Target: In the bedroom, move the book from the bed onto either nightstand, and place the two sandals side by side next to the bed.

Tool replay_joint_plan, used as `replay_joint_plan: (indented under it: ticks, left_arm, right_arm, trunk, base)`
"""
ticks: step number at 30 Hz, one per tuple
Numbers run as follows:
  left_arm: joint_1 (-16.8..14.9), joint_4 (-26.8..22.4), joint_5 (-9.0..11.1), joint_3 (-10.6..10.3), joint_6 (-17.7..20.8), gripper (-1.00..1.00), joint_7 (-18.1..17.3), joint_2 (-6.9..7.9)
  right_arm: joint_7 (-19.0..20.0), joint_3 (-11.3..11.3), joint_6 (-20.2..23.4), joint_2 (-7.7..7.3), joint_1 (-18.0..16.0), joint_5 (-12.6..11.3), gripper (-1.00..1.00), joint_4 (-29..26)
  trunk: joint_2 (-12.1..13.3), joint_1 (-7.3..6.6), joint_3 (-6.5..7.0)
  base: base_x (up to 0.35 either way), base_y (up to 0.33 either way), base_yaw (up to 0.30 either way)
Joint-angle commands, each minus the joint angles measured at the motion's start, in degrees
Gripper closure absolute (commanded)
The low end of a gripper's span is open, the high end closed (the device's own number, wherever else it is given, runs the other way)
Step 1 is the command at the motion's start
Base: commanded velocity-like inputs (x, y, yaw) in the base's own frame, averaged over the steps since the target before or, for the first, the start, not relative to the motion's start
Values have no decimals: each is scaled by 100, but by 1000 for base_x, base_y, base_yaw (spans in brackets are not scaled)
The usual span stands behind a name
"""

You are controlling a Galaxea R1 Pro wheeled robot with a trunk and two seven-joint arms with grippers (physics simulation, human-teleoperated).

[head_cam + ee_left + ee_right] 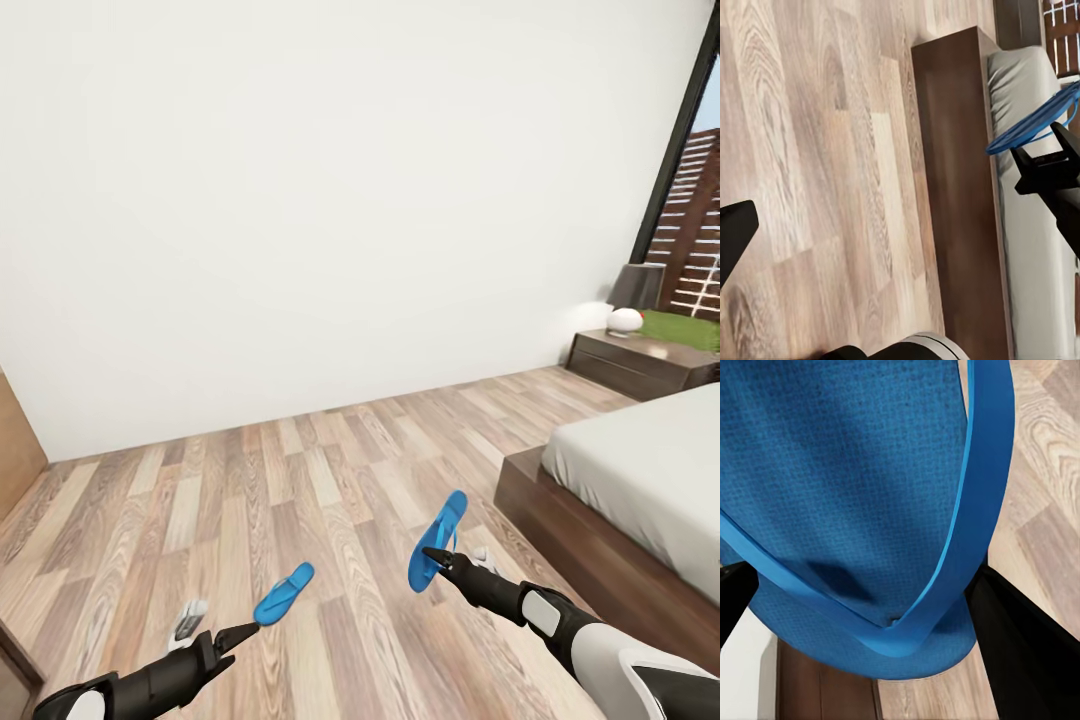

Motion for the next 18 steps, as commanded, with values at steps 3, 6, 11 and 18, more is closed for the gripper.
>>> replay_joint_plan:
  ticks: [3,6,11,18]
  left_arm:
    - [-3,0,-4,9,32,-100,-19,-1]
    - [-3,0,-2,9,32,-100,-19,-1]
    - [-3,0,0,18,32,-100,-23,-1]
    - [-3,0,0,25,32,-100,-27,6]
  right_arm:
    - [23,-49,56,1,-4,1,100,1]
    - [23,-47,56,1,-5,1,100,1]
    - [23,-46,56,1,-4,1,100,1]
    - [23,-46,56,1,-4,1,100,1]
  trunk:
    - [-2,0,-6]
    - [-2,0,-6]
    - [-2,0,-6]
    - [-2,0,-6]
  base:
    - [97,158,-163]
    - [88,187,-181]
    - [51,204,-184]
    - [11,211,-165]
